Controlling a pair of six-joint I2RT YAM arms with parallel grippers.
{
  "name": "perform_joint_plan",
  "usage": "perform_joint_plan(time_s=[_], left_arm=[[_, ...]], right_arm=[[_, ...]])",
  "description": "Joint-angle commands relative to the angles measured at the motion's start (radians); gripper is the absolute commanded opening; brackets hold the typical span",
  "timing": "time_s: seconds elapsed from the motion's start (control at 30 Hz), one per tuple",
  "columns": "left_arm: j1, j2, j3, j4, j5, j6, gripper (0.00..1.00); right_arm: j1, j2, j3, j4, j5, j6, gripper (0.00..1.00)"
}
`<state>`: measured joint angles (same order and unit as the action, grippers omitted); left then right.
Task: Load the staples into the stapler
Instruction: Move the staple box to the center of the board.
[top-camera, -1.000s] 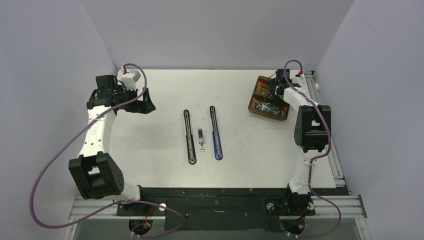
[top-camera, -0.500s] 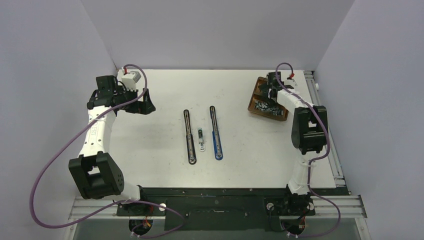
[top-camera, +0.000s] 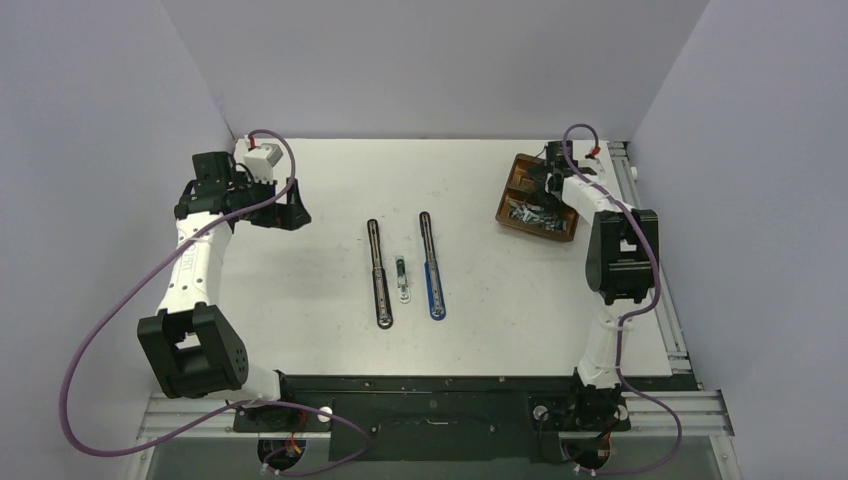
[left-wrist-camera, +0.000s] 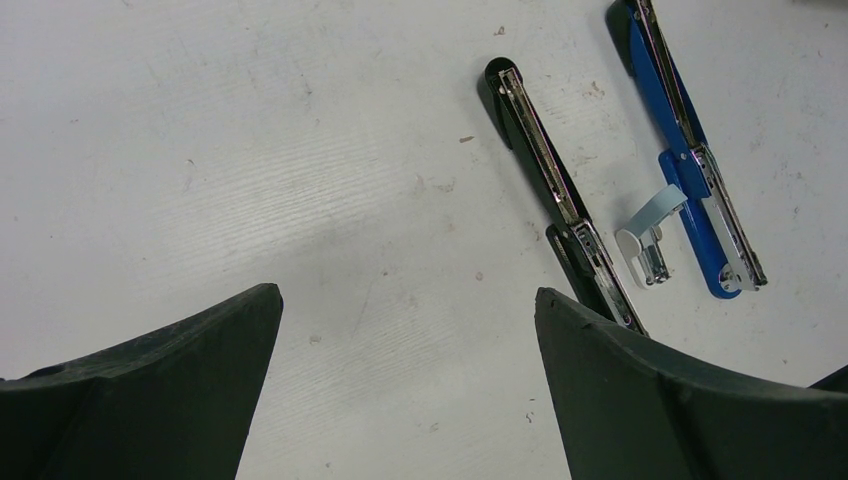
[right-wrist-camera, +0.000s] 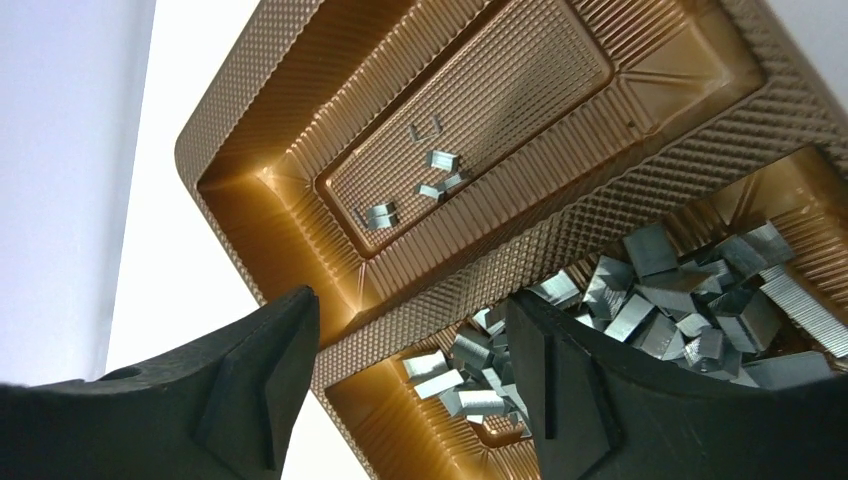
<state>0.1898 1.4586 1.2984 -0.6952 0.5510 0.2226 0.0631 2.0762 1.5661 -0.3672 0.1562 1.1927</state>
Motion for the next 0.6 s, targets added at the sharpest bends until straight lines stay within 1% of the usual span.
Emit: perform_joint_plan(time_s=[0.0,0.17,0.5,0.57], left_arm=[[0.008,-0.020,0.001,0.020,0.008,0.015,0.96],[0.010,-0.016,0.004,0.018,0.007,0.015,0.96],[0.011,-0.020,0.000,0.015,0.015,0.017,0.96],[0.011,-0.022,0.001,0.010,0.016,0.020,0.96]], right_arm=[[-0.019,0.025,0.058,-0.011,0.002,0.007,0.66],[-0.031,0.045,0.074,-0.041,0.000,0.001,0.61],[-0.032,0.041,0.046,-0.064,0.019,0.005,0.59],[-0.032,0.049,0.057,-0.071,0.027,0.000,0.57]])
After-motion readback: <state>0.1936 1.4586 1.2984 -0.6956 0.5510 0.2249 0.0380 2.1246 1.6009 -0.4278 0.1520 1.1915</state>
